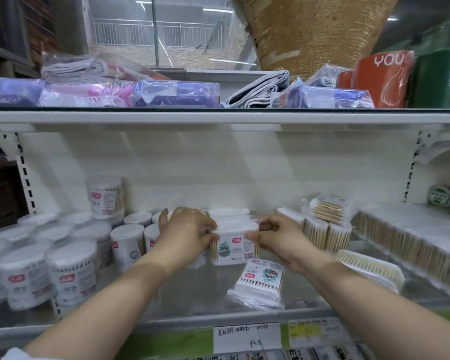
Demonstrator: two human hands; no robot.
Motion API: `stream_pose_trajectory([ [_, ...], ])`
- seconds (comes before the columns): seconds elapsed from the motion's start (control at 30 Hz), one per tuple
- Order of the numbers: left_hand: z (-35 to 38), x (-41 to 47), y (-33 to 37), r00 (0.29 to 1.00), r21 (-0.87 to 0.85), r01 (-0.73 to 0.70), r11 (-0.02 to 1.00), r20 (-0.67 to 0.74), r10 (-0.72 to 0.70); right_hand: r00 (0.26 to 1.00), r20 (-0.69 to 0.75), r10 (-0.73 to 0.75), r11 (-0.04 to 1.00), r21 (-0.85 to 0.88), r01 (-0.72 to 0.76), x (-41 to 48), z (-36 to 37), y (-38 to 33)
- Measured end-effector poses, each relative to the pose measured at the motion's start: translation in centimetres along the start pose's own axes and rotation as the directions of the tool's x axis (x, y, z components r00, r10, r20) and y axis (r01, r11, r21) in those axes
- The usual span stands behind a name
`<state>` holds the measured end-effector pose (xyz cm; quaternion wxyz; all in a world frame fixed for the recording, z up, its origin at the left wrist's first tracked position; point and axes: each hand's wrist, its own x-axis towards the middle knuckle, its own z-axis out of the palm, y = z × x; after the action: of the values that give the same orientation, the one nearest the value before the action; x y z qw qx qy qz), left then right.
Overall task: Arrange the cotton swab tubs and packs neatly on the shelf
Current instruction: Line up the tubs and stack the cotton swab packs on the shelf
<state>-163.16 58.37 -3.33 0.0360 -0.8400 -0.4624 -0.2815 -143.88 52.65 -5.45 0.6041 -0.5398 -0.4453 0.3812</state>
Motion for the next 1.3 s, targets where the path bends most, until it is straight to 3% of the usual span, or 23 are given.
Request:
stream_pose_trajectory([
  [0.2,-0.4,-0.1,0.6,1.0,0.032,-0.001,0.999,0.03,0.0,1.0,-0.012,0.009,0.996,-0.092,-0.01,-0.1,-0.2,0.0],
  [0.3,-0.9,-0.3,0.9,0.997,0.048,-0.009,0.999,0.072,0.005,0.999,0.038,-0.03,0.942,-0.332,0.041,-0.6,-1.3,-1.9],
  [0.37,-1.5,-0.3,1.2,0.998,0.041,-0.02,0.999,0.068,0.017,0.989,0.016,-0.148,0.901,-0.409,0.142,-0.7,-3.2,-5.0],
  [0.43,-2.4,-0.6,1.6,1.0,0.007,-0.026,1.0,0.018,0.026,0.969,-0.065,-0.238,0.904,-0.38,0.197,-0.9,-6.1,-8.2],
  [0.53,-3.4,-1.3,2.1,0.995,-0.045,-0.075,0.996,-0.075,0.071,0.9,-0.333,-0.282,0.905,-0.403,0.135,-1.1,-12.0,-10.1],
  [0.6,-3.5,-1.9,2.4,0.991,-0.077,-0.101,0.992,-0.091,0.094,0.848,-0.489,-0.205,0.92,-0.393,-0.003,-1.3,-15.1,-9.1],
  [0.67,-3.4,-2.3,2.8,0.992,-0.09,-0.115,0.989,-0.06,0.11,0.845,-0.531,-0.06,0.92,-0.358,-0.16,-1.8,-15.9,-7.7],
  [0.73,-3.0,-2.4,3.2,0.991,-0.103,-0.126,0.987,-0.048,0.121,0.86,-0.509,0.05,0.915,-0.322,-0.244,-1.9,-15.5,-6.5],
  [0.83,-2.6,-2.7,3.3,0.99,-0.137,-0.133,0.982,-0.064,0.125,0.887,-0.438,0.149,0.947,-0.195,-0.255,-1.6,-14.4,-5.4],
  [1.03,-2.4,-3.3,2.9,0.992,-0.167,-0.107,0.98,-0.08,0.095,0.892,-0.416,0.177,0.975,-0.05,-0.217,-0.9,-13.2,-4.2],
  [1.17,-2.4,-3.6,2.7,0.993,-0.168,-0.099,0.981,-0.081,0.087,0.909,-0.378,0.174,0.968,-0.106,-0.229,-1.3,-13.5,-4.0],
  [1.3,-2.3,-3.8,2.5,0.993,-0.168,-0.105,0.98,-0.069,0.095,0.969,-0.176,0.176,0.877,-0.419,-0.235,-4.6,-14.2,-4.3],
])
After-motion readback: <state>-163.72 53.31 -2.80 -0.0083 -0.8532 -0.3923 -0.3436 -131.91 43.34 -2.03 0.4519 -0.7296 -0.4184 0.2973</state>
